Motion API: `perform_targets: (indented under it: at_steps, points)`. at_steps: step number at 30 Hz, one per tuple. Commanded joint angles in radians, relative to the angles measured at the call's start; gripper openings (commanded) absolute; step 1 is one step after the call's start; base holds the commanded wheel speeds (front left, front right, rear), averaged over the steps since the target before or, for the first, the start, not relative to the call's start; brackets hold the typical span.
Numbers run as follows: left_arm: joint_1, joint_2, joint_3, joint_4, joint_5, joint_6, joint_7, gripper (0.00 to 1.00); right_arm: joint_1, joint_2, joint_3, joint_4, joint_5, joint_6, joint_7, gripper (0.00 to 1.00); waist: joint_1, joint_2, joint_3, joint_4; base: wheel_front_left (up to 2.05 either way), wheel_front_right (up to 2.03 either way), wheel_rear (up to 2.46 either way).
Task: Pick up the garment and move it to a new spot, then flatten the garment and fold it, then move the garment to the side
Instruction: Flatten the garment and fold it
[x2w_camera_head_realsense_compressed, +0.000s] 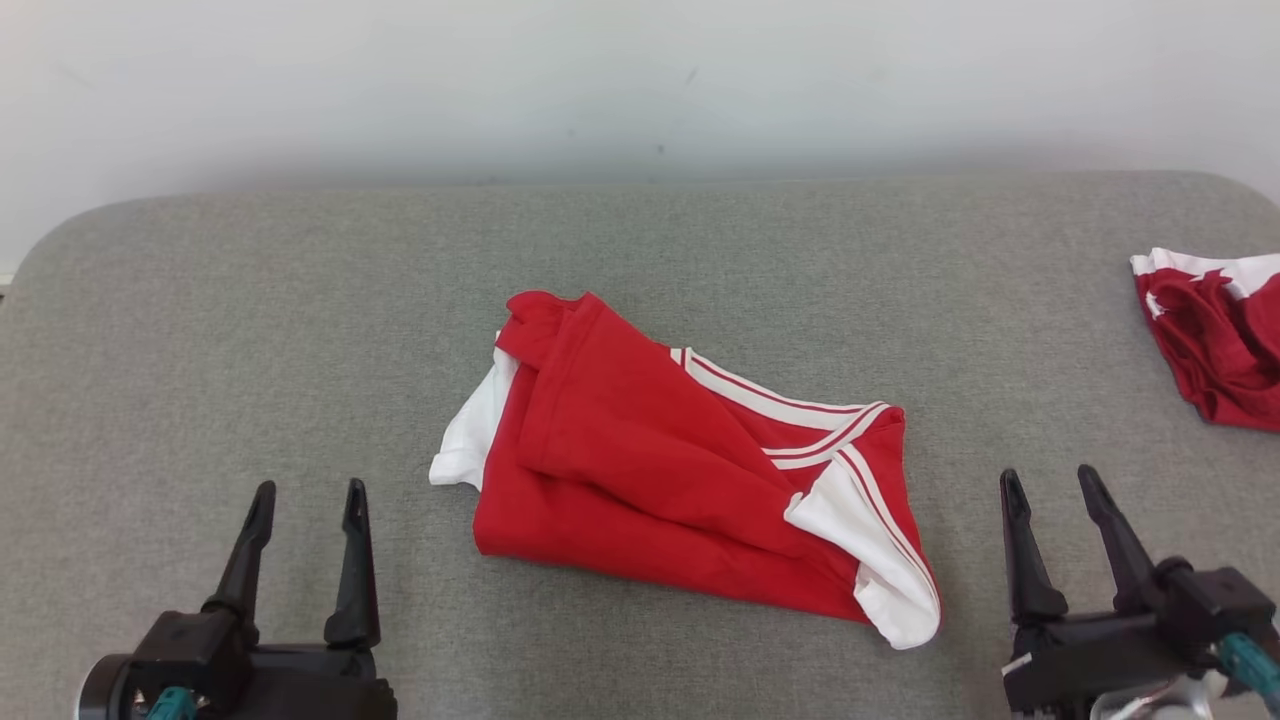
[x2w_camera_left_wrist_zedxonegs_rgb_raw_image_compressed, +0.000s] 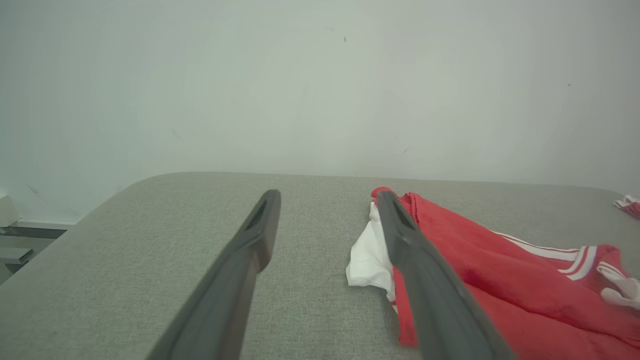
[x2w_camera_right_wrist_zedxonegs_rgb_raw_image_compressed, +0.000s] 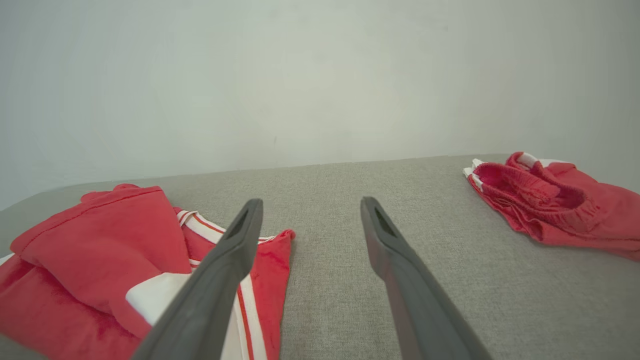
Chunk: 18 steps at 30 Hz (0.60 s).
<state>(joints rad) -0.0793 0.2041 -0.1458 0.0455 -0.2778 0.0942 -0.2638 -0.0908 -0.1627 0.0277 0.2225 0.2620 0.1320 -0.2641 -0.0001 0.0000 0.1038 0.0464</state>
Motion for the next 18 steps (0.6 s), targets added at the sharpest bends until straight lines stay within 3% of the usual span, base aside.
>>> perform_targets:
  at_steps: [1,18]
  points:
    - [-0.011,-0.006,0.006,0.003,0.014,-0.009,0.000,1.00,-0.028,-0.017,0.015,0.006,-0.007,-0.003,0.000,1.00,0.0001,0.0000,0.002,0.008,0.00,0.00,0.00]
    - [-0.064,-0.117,0.047,0.051,0.069,-0.103,0.000,1.00,-0.444,-0.224,0.357,0.288,0.064,-0.003,0.224,1.00,0.0001,0.0000,0.077,0.147,0.00,0.00,0.00]
